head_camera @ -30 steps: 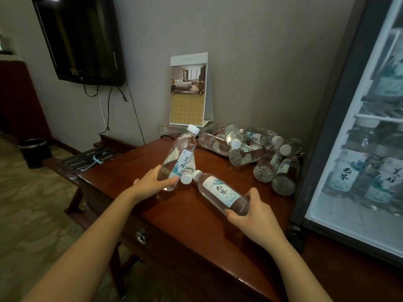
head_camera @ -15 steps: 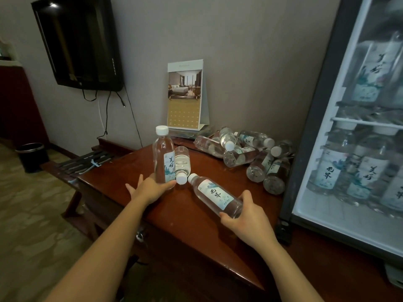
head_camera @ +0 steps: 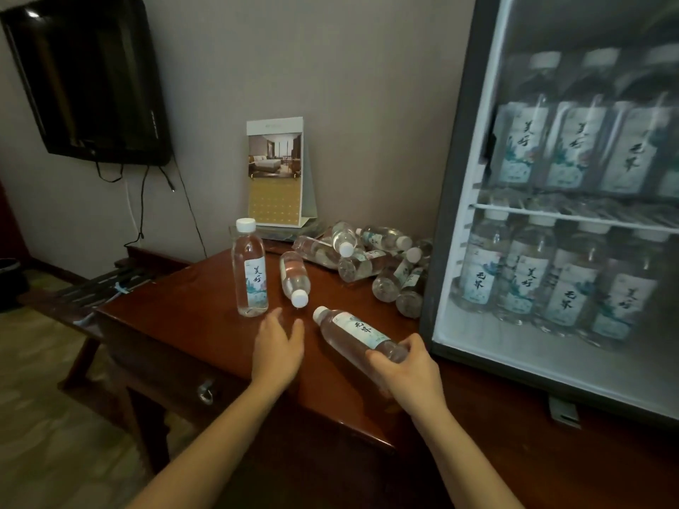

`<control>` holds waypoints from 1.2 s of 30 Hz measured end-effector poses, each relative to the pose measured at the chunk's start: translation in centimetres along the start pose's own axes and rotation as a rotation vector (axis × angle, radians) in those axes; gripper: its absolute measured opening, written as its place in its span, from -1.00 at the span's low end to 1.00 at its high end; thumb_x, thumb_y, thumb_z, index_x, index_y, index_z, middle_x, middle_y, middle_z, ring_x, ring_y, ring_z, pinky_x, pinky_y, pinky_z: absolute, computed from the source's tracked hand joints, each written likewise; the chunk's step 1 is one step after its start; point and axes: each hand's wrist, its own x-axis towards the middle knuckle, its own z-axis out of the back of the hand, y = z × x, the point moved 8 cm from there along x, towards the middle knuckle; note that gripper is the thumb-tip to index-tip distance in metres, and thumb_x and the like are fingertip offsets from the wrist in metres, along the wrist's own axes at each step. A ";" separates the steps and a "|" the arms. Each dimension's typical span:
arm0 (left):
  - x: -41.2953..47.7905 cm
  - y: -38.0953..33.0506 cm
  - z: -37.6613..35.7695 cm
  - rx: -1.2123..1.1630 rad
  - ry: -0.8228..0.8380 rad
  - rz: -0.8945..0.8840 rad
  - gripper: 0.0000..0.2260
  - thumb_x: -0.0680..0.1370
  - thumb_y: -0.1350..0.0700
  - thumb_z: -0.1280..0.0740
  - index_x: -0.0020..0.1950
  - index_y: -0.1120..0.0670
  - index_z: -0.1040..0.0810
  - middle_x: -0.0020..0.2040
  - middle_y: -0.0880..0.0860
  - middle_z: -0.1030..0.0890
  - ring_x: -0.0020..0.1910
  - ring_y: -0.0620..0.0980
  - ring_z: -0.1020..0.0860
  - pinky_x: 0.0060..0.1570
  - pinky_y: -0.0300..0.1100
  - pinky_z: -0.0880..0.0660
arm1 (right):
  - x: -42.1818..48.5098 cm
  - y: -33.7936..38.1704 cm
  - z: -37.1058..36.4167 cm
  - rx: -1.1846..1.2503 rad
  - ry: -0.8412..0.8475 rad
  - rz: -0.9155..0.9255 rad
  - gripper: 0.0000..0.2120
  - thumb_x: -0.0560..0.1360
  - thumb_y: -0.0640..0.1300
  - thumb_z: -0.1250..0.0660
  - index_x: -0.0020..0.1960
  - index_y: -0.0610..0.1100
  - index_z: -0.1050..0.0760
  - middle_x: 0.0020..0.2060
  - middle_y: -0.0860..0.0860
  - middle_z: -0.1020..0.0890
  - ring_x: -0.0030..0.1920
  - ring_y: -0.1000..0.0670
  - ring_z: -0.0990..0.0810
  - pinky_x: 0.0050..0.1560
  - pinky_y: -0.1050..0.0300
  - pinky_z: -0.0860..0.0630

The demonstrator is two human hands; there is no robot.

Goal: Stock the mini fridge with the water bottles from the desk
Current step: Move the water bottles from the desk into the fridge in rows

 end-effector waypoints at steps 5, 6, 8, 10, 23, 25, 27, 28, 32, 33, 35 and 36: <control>-6.0 -5.3 -7.4 -0.555 0.641 0.286 -0.60 0.56 -0.12 -0.22 0.32 0.04 -0.30 0.09 0.11 -0.60 0.00 0.07 -0.62 -0.02 -0.10 -0.57 | -1.7 0.1 3.1 0.112 -0.061 0.065 -0.65 0.34 0.08 -0.45 -0.06 -0.07 -0.38 -0.16 0.04 -0.60 -0.20 0.05 -0.60 -0.19 0.05 -0.58; -6.5 -6.2 -8.0 -0.639 0.657 0.301 -0.54 0.54 -0.10 -0.28 0.35 0.04 -0.25 0.13 0.14 -0.59 -0.01 0.07 -0.63 -0.07 -0.10 -0.59 | -2.0 0.5 3.9 0.105 -0.057 0.110 -0.64 0.34 0.07 -0.46 -0.04 -0.07 -0.37 -0.15 0.05 -0.60 -0.19 0.08 -0.59 -0.20 0.11 -0.56; -7.1 -7.9 -8.5 -0.760 0.634 0.311 -0.45 0.50 -0.01 -0.37 0.39 0.05 -0.19 0.16 0.15 -0.58 -0.02 0.05 -0.64 -0.19 -0.13 -0.61 | -2.7 1.0 5.6 0.113 -0.026 0.169 -0.61 0.34 0.04 -0.48 0.00 -0.05 -0.35 -0.12 0.08 -0.58 -0.15 0.13 -0.59 -0.25 0.23 -0.54; -8.0 -9.6 -8.6 -0.817 0.604 0.260 -0.46 0.49 0.07 -0.38 0.37 0.07 -0.20 0.14 0.12 -0.58 -0.03 0.02 -0.64 -0.28 -0.17 -0.60 | -3.2 1.1 7.3 0.160 0.018 0.187 -0.59 0.34 -0.03 -0.50 0.02 -0.04 -0.33 -0.09 0.09 -0.55 -0.13 0.14 -0.59 -0.27 0.30 -0.53; -15.8 -19.4 -12.2 -0.739 0.800 -0.330 -0.25 0.42 0.33 -0.42 0.46 -0.10 -0.15 0.17 0.01 -0.56 0.10 -0.10 -0.59 -0.01 -0.17 -0.58 | -5.8 -2.2 17.0 0.232 0.064 0.252 -0.51 0.38 -0.14 -0.49 0.24 0.04 -0.39 0.03 0.10 -0.62 -0.02 0.17 -0.64 -0.08 0.23 -0.59; -16.6 -20.8 -13.7 -0.749 0.856 -0.356 -0.22 0.43 0.33 -0.41 0.50 -0.08 -0.10 0.21 0.01 -0.54 0.16 -0.07 -0.57 0.05 -0.17 -0.56 | -5.9 -2.9 18.7 0.251 -0.016 0.279 -0.51 0.38 -0.18 -0.48 0.23 0.04 -0.39 0.02 0.12 -0.63 -0.02 0.20 -0.63 -0.11 0.29 -0.57; -17.5 -22.4 -15.2 -0.750 0.903 -0.402 -0.22 0.44 0.32 -0.40 0.50 -0.11 -0.09 0.27 -0.02 -0.52 0.21 -0.10 -0.53 0.07 -0.22 -0.54 | -5.8 -3.8 20.5 0.259 -0.119 0.305 -0.53 0.39 -0.20 -0.47 0.22 0.04 -0.40 0.02 0.12 -0.63 0.00 0.22 -0.61 -0.09 0.34 -0.54; -18.0 -23.3 -16.0 -0.743 0.924 -0.424 -0.23 0.45 0.30 -0.40 0.50 -0.14 -0.09 0.28 -0.04 -0.51 0.22 -0.12 -0.52 0.08 -0.24 -0.53 | -5.7 -4.4 21.4 0.258 -0.174 0.307 -0.54 0.39 -0.19 -0.47 0.21 0.05 -0.40 0.02 0.11 -0.63 0.01 0.23 -0.61 -0.08 0.34 -0.53; -19.8 -26.1 -19.3 -0.709 0.986 -0.495 -0.24 0.45 0.27 -0.41 0.37 -0.36 -0.11 0.29 -0.15 -0.48 0.22 -0.20 -0.50 0.14 -0.25 -0.49 | -5.3 -7.4 24.7 0.246 -0.388 0.242 -0.56 0.39 -0.15 -0.46 0.19 0.05 -0.39 -0.03 0.14 -0.62 -0.04 0.20 -0.61 -0.02 0.24 -0.56; -20.1 -26.7 -20.2 -0.691 0.994 -0.505 -0.25 0.45 0.27 -0.41 0.30 -0.43 -0.13 0.29 -0.17 -0.46 0.22 -0.21 -0.49 0.11 -0.30 -0.49 | -5.2 -8.1 25.5 0.233 -0.433 0.224 -0.56 0.39 -0.16 -0.46 0.18 0.05 -0.37 -0.05 0.16 -0.60 -0.05 0.21 -0.60 -0.02 0.23 -0.55; -20.7 -27.7 -21.7 -0.655 1.005 -0.522 -0.27 0.45 0.25 -0.42 0.24 -0.47 -0.14 0.29 -0.17 -0.43 0.23 -0.22 -0.45 0.09 -0.34 -0.47 | -4.9 -9.1 26.7 0.217 -0.493 0.203 -0.54 0.40 -0.19 -0.45 0.18 0.06 -0.34 -0.05 0.16 -0.58 -0.04 0.20 -0.58 -0.02 0.22 -0.54; -20.8 -28.2 -22.5 -0.641 1.003 -0.524 -0.28 0.45 0.24 -0.42 0.27 -0.43 -0.14 0.30 -0.15 -0.43 0.24 -0.19 -0.45 0.10 -0.33 -0.46 | -4.6 -9.4 27.2 0.213 -0.510 0.195 -0.54 0.40 -0.20 -0.44 0.19 0.05 -0.33 -0.04 0.13 -0.58 -0.02 0.17 -0.58 -0.01 0.20 -0.54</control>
